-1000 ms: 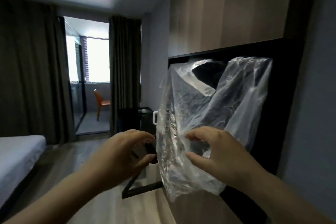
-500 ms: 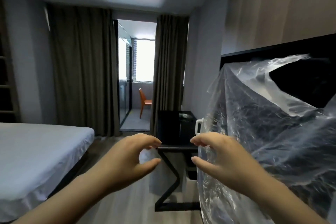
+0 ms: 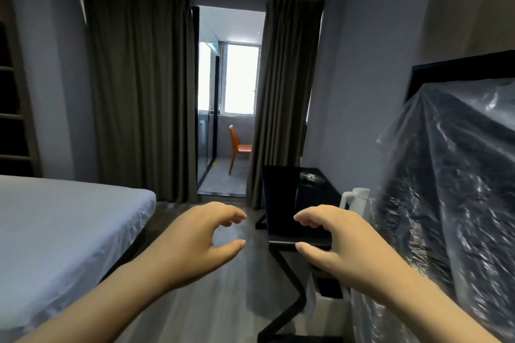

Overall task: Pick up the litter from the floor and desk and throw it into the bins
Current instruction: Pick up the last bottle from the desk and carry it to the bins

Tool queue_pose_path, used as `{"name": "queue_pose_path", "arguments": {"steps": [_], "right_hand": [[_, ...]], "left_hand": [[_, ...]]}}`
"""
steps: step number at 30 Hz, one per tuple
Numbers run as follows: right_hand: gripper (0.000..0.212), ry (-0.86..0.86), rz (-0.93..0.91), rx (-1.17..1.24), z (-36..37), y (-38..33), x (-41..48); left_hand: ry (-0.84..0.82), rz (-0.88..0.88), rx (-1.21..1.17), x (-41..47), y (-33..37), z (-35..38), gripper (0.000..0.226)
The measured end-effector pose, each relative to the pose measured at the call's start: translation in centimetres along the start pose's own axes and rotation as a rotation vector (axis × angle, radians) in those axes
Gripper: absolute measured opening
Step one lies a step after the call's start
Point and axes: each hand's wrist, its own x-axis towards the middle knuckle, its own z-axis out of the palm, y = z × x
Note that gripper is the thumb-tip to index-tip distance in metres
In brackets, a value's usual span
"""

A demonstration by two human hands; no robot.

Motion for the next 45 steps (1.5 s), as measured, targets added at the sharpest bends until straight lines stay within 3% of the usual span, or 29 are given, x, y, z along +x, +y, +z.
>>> {"name": "queue_pose_path", "arguments": {"steps": [11,33,45], "right_hand": [[0.044,-0.052,0.128,-0.01,8.6,3.1,17.9],[0.043,-0.105,0.157,0.043,22.3,20.3,51.8],[0.043,-0.086,0.338,0.024,30.5,25.9,69.4]], "left_hand": [[-0.068,0.018,-0.068,13.5,-16.7,2.6,0.051],[-0.137,-0.021,-0.013,43.9,-40.3,12.1,0.04],[-0.19,0.098,-0.082,60.8,-57.2,16.3,0.037]]}}
